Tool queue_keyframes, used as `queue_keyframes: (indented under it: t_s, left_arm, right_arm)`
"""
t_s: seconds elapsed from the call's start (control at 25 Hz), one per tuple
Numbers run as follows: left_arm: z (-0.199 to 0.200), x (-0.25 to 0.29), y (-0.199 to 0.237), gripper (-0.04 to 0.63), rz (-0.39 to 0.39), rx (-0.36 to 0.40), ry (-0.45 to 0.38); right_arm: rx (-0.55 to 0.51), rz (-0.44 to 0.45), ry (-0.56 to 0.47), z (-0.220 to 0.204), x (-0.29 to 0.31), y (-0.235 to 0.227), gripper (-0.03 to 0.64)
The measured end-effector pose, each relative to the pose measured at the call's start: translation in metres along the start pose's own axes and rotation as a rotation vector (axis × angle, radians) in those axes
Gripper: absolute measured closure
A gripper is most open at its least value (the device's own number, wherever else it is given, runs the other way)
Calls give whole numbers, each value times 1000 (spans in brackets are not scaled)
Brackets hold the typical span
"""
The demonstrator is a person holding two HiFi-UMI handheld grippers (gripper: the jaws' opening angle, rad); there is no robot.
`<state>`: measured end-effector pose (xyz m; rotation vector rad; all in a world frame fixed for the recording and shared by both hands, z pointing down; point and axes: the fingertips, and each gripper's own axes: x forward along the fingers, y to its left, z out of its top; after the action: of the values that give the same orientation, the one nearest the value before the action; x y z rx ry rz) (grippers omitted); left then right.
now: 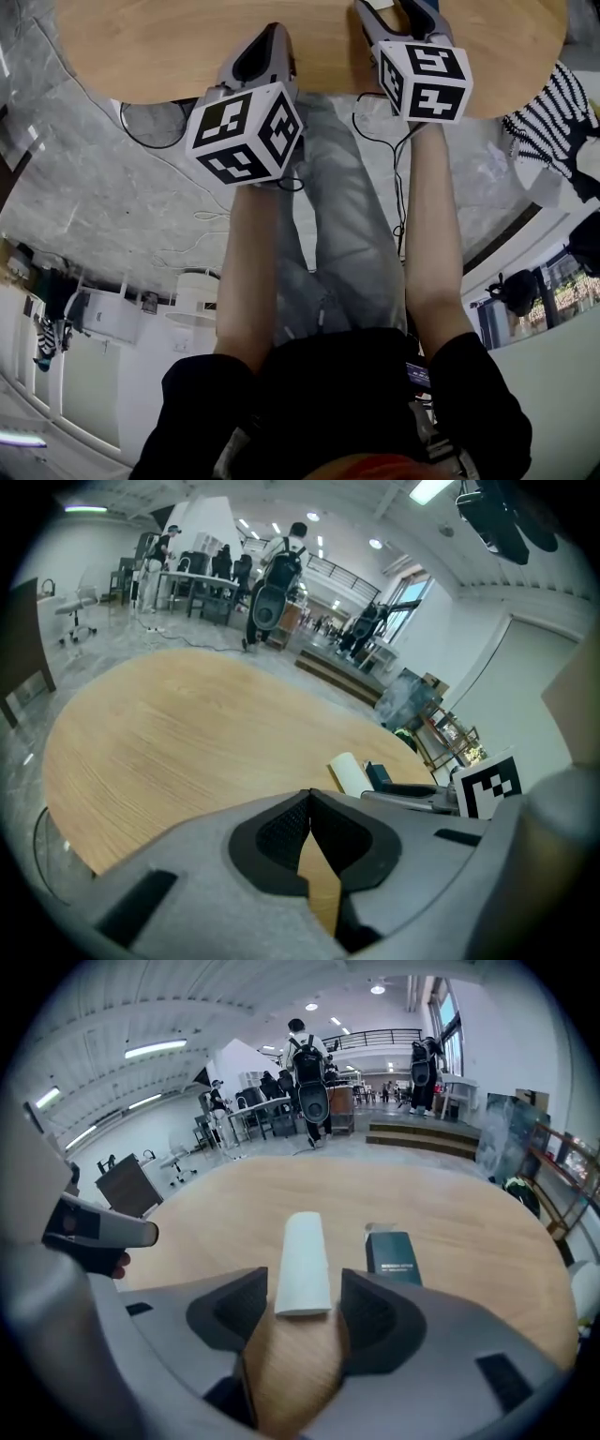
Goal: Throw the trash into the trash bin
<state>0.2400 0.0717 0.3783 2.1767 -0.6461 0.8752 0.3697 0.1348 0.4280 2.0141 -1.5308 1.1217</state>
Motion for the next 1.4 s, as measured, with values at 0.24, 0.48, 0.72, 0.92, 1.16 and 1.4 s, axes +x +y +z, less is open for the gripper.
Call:
queue_keyframes:
  t_s: [0.24,0.48,0.72,0.92,1.16,1.4]
  left_arm:
    - [5,-7,16,589,19,-23,-10]
    - [11,-27,44,589,52,-54,-47]
    - [2,-56,83,589,79,-107,-81]
    - [-12,-93,125,589,125,-157,-107]
    - [-29,-136,187,589,201,-222,-143]
    - [-45,-177,239,589,270,-312,-194]
  right_arm:
    - [9,-23,75,-9,15,1,414]
    - [85,-9,51,-1,20,20,458]
    - [88,52,22,10,21,72,468]
    - [46,119,21,10,24,131,469]
    - [-2,217,19,14,36,209,477]
    - [-81,329,40,16,47,289,483]
